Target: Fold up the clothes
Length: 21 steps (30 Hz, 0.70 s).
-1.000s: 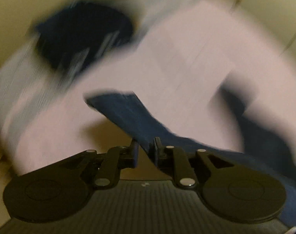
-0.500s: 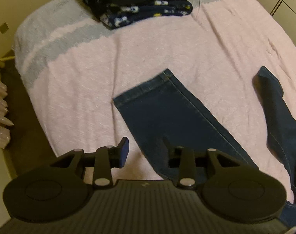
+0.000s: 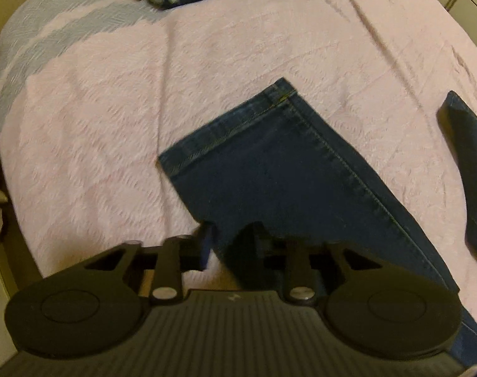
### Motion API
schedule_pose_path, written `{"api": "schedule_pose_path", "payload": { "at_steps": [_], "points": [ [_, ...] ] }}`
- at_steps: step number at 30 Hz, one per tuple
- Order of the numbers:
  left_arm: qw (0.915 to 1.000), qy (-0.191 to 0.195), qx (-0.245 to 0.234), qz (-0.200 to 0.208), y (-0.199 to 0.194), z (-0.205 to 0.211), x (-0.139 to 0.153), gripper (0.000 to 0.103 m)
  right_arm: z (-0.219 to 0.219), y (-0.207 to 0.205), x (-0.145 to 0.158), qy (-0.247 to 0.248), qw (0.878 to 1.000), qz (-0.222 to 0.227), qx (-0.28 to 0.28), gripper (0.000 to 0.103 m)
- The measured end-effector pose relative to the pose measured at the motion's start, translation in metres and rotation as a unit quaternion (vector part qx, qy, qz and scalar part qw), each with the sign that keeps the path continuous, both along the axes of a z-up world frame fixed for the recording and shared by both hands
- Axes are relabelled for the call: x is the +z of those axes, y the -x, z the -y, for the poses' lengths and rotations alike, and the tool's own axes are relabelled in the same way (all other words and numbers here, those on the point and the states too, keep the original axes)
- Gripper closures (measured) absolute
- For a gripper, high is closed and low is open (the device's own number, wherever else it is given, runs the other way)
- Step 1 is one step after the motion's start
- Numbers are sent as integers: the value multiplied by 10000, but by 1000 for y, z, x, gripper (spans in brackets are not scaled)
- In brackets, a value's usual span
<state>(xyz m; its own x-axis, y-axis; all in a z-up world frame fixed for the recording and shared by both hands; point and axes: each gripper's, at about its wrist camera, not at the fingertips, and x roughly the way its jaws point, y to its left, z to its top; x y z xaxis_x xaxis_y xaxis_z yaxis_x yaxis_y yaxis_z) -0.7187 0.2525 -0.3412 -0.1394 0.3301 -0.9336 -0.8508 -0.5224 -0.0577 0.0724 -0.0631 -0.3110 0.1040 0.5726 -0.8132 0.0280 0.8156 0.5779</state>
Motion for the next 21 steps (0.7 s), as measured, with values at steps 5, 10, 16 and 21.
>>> {"api": "schedule_pose_path", "payload": {
  "at_steps": [5, 10, 16, 21],
  "points": [
    [9991, -70, -428, -27, 2, -4, 10, 103, -12, 3, 4, 29, 9994, 303, 158, 84],
    [9911, -1001, -876, 80, 5, 6, 50, 101, -15, -1, 66, -14, 9906, 1192, 672, 94],
    [9913, -95, -1194, -543, -11, 4, 10, 98, -15, -6, 83, 636, 9858, 1389, 700, 91],
    [9918, -209, -999, -773, -11, 7, 34, 94, -24, -5, 74, 1588, 9773, 1312, 489, 54]
  ]
}}
